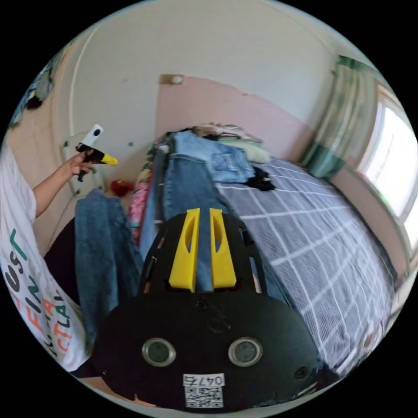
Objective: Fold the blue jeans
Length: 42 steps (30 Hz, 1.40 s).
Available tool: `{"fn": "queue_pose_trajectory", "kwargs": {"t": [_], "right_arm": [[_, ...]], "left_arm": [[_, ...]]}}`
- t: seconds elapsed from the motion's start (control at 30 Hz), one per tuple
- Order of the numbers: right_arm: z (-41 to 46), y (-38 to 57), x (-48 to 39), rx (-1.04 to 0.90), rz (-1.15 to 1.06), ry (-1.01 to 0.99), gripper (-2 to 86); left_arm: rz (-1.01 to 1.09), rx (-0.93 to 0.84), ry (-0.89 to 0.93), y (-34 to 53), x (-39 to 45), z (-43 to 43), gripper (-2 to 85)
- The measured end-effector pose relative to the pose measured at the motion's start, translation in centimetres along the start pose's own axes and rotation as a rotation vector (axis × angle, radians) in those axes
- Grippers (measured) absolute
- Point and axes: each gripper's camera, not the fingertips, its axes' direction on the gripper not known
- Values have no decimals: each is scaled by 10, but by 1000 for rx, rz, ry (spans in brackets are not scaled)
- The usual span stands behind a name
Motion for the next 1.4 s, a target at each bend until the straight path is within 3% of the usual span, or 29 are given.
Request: {"fn": "queue_pose_trajectory", "kwargs": {"t": [0.07, 0.17, 0.27, 0.37, 0.5, 0.57, 0.67, 0.73, 0.8, 0.87, 0.97, 1.1, 1.17, 1.3, 1.4], "right_arm": [[-42, 45, 29, 50, 133, 232, 7], [-85, 96, 63, 20, 314, 362, 1], [-110, 122, 80, 17, 380, 366, -4], [-111, 127, 89, -19, 370, 368, -8], [-91, 128, 87, 3, 357, 329, -9], [-75, 130, 82, 46, 368, 313, -7], [-63, 129, 77, 54, 353, 320, -5], [-61, 130, 76, 46, 336, 346, -5], [-60, 133, 78, 21, 318, 359, -5], [-59, 137, 87, -10, 310, 382, -4], [-55, 142, 106, -13, 334, 394, -2], [-34, 137, 141, -61, 313, 336, 9], [-13, 132, 167, -161, 272, 294, 11], [-15, 149, 209, -175, 356, 295, 12], [-37, 174, 228, -232, 423, 392, 18]], "left_arm": [[-13, -53, -42, -45, 5, 38, 117], [-84, -86, -76, -108, -6, 100, 133], [7, -1, -200, -158, 11, 136, 97], [177, -89, -407, -204, 42, 185, 61], [309, -185, -353, -287, 69, 279, 9], [331, -215, -451, -322, 70, 326, -1], [289, -490, -478, -359, 53, 420, -6], [261, -580, -480, -364, 45, 465, -7], [206, -677, -645, -366, 31, 509, -8], [224, -762, -820, -363, 21, 532, -8], [154, -683, -749, -372, 10, 535, -9], [93, -614, -785, -395, -2, 532, -9], [53, -612, -766, -403, -7, 538, -9], [80, -631, -822, -410, -3, 560, -9], [82, -658, -822, -414, 0, 571, -8]]}}
